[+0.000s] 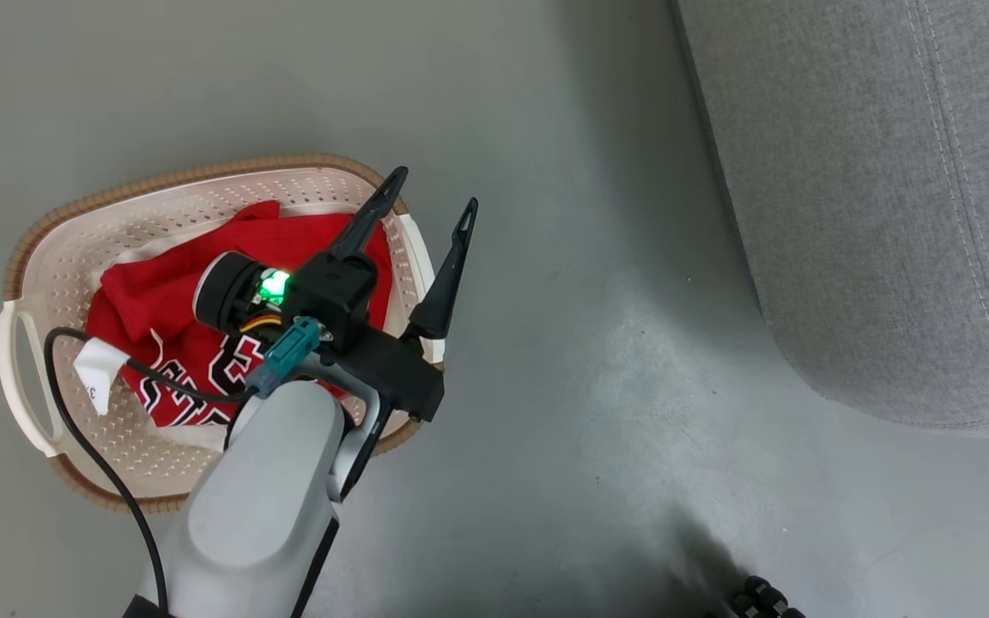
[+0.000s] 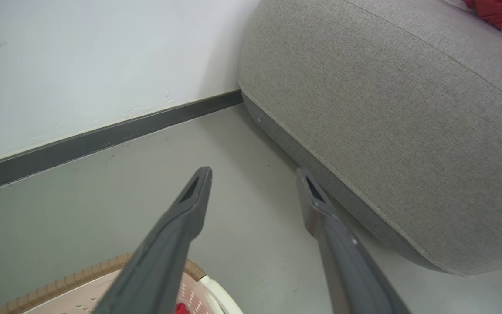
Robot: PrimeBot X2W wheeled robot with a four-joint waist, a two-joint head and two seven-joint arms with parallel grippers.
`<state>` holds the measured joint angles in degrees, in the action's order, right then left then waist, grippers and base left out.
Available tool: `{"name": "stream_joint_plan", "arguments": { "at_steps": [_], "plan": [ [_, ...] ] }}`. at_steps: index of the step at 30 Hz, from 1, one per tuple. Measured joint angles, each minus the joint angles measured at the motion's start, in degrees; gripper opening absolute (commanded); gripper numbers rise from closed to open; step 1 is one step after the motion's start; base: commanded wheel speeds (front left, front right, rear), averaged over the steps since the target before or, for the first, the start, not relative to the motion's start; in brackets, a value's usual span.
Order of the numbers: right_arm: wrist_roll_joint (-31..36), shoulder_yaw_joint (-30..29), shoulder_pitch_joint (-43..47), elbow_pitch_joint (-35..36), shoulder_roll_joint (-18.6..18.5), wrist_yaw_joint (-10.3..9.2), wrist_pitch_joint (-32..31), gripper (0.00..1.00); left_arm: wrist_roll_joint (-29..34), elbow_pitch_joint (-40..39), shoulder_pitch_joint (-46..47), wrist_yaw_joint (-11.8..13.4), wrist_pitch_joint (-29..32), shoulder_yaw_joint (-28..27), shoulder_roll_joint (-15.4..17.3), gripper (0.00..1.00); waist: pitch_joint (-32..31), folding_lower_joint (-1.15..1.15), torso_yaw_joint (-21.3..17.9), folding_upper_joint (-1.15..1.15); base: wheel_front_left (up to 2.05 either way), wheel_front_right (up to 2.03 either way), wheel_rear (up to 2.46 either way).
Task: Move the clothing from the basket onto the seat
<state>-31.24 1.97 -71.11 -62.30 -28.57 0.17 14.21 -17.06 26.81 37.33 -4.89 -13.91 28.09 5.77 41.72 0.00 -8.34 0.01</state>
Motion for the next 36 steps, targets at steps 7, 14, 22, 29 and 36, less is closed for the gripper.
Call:
{"name": "stream_joint_plan", "arguments": {
  "at_steps": [7, 14, 22, 29, 36],
  "plan": [
    [1.9, 2.1, 0.5, -0.4, -1.1, 3.50, 0.1, 1.00, -0.5, 1.5, 0.0, -0.2, -0.1, 0.0, -0.7, 1.00, -1.8, 0.00, 0.5, 0.00, 0.00, 0.00, 0.00],
    [2.6, 3.2, 3.2, 0.2, 0.1, 4.83, 0.3, 1.00, -1.5, 4.2, 0.0, -0.2, -0.4, -0.9, -1.5, 1.00, -5.2, 0.00, 1.0, 0.00, 0.00, 0.00, 0.00],
    [3.2, 4.7, 7.6, 3.6, 3.5, 5.99, 0.3, 1.00, -3.6, 7.0, -0.7, -0.1, -0.4, -2.3, -2.1, 1.00, -10.6, 0.00, 1.7, -0.01, 0.00, 0.00, 0.00],
    [3.2, 5.9, 14.9, 8.2, 7.1, 6.57, 0.3, 1.00, -4.8, 8.8, -4.2, 0.1, -0.4, -3.7, -2.5, 1.00, -16.9, -0.01, 3.1, -0.01, 0.00, 0.00, 0.00],
    [3.5, 8.7, 20.1, 13.2, 9.6, 6.90, 0.3, 1.00, -6.4, 9.3, -6.8, 1.0, -0.4, -5.7, -2.7, 1.00, -22.2, -0.01, 5.0, -0.01, 0.00, 0.00, 0.00]
  ]
}}
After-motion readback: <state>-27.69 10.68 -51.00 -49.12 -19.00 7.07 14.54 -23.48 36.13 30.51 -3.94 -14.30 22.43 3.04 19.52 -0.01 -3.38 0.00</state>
